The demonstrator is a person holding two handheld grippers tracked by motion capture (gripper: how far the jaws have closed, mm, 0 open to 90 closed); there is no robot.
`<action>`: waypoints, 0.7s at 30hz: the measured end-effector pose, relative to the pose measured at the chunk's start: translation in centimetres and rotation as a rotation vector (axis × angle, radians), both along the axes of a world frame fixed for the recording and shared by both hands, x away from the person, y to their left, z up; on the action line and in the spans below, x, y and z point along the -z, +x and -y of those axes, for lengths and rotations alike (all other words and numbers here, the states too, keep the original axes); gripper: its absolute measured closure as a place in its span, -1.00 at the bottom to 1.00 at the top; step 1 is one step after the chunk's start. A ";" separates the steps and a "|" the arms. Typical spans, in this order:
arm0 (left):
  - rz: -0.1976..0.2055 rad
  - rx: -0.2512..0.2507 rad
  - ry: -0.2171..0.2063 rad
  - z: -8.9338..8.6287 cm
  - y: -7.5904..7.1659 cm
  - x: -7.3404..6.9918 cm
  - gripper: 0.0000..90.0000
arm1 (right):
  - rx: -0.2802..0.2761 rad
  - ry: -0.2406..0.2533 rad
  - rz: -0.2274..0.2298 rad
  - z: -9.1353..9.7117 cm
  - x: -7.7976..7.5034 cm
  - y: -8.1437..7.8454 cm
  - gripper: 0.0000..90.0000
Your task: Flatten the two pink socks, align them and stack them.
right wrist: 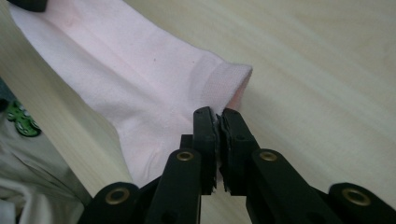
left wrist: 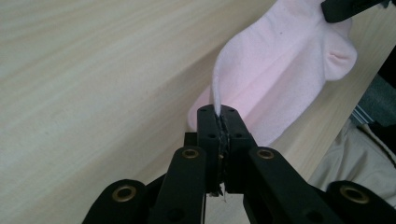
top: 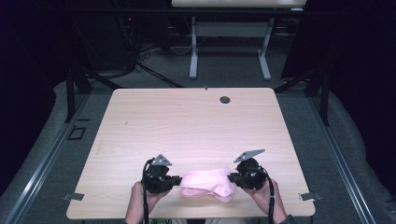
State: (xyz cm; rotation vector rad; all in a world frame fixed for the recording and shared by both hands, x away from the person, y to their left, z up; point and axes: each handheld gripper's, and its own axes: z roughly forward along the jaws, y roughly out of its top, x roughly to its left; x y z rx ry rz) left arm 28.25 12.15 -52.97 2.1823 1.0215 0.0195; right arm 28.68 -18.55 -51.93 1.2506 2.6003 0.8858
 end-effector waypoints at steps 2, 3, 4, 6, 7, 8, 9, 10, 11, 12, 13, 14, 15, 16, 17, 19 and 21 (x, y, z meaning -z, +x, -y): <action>-0.012 0.000 0.007 0.2 -0.2 0.8 0.96 | 0.006 -0.010 -0.005 -0.1 1.2 -0.2 0.90; -0.016 0.000 0.018 0.4 -0.3 1.2 0.96 | 0.011 -0.026 -0.001 -0.3 1.8 -0.3 0.90; -0.019 0.006 0.028 0.4 -0.3 1.4 0.95 | 0.007 -0.042 0.007 -0.3 2.2 -0.4 0.90; -0.020 0.008 0.042 0.6 -0.4 1.8 0.95 | 0.009 -0.051 0.017 -0.5 2.7 -0.5 0.90; -0.016 0.006 0.053 0.8 -0.4 2.0 0.95 | 0.003 -0.071 0.019 -0.5 2.8 -0.6 0.90; -0.013 0.001 0.074 0.9 -0.4 2.3 0.92 | -0.005 -0.071 0.027 -0.6 3.1 -0.6 0.89; -0.012 0.006 0.081 1.0 -0.4 2.4 0.84 | -0.012 -0.080 0.026 -0.7 3.3 -0.7 0.88; -0.004 0.004 0.086 0.9 -0.4 2.5 0.79 | -0.020 -0.096 0.026 -0.8 3.4 -0.7 0.86; 0.005 -0.005 0.093 0.9 -0.4 2.4 0.68 | -0.026 -0.090 0.030 -0.9 3.6 -0.8 0.81; 0.016 -0.014 0.093 0.8 -0.4 2.3 0.54 | -0.029 -0.089 0.040 -0.8 3.6 -0.8 0.70; 0.037 -0.022 0.082 0.5 -0.5 1.8 0.48 | -0.030 -0.094 0.046 -0.7 3.4 -0.9 0.61; 0.065 -0.034 0.081 0.4 -0.7 1.3 0.44 | -0.025 -0.077 0.062 -0.4 3.1 -1.0 0.56; 0.100 -0.042 0.078 0.3 -0.8 0.8 0.37 | -0.013 -0.052 0.071 -0.2 2.7 -1.2 0.48; 0.118 -0.035 0.057 0.3 -1.1 0.2 0.34 | -0.017 -0.042 0.076 0.0 2.2 -1.3 0.48; 0.141 -0.028 0.047 0.5 -1.2 -0.4 0.34 | -0.005 -0.009 0.088 0.1 1.8 -1.6 0.49; 0.166 0.006 0.027 1.1 -1.5 -1.1 0.38 | -0.023 0.025 0.100 0.1 1.1 -2.1 0.63; 0.152 0.071 0.032 2.3 -1.5 -1.2 0.48 | -0.049 0.025 0.093 -0.3 1.0 -2.5 0.75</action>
